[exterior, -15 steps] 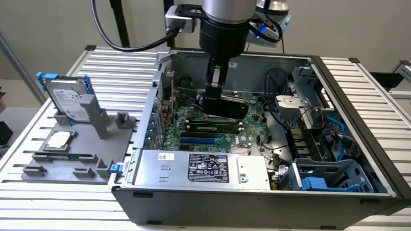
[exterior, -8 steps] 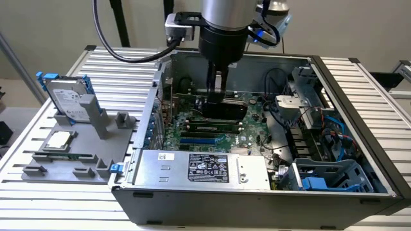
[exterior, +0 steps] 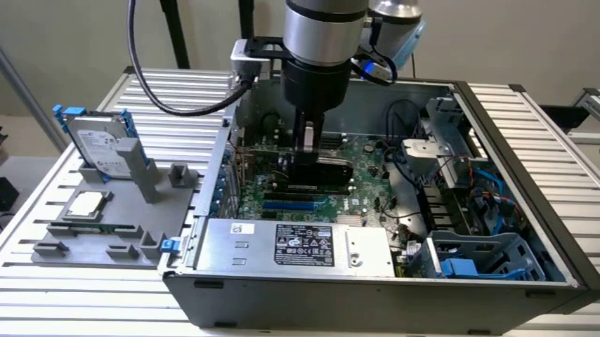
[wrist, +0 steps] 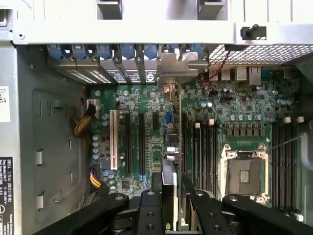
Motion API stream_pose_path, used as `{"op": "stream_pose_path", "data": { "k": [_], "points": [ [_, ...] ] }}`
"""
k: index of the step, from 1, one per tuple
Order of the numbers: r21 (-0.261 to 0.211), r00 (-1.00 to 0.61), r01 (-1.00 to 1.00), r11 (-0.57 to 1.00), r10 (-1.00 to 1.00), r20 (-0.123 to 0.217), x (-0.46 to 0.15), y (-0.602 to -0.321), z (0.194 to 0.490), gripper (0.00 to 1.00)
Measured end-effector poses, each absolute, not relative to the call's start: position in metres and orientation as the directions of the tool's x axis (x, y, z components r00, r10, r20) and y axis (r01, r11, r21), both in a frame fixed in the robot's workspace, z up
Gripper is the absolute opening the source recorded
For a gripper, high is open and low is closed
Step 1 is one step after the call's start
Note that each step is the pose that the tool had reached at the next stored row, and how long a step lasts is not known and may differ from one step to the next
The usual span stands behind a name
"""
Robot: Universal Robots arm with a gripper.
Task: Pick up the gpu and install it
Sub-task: 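Insert the gpu into the slot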
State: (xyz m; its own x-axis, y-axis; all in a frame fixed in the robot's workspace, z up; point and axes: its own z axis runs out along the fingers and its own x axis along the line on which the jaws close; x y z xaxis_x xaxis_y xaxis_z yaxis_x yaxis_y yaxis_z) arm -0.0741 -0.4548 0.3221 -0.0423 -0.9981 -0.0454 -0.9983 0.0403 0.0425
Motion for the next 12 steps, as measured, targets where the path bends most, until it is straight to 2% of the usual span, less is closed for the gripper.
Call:
{"op": "stream_pose_path", "data": {
  "k": [12],
  "points": [
    [0.033,-0.042,-0.999,0.040,-0.998,-0.048,-0.082,-0.455,0.299,0.00]
  ]
}}
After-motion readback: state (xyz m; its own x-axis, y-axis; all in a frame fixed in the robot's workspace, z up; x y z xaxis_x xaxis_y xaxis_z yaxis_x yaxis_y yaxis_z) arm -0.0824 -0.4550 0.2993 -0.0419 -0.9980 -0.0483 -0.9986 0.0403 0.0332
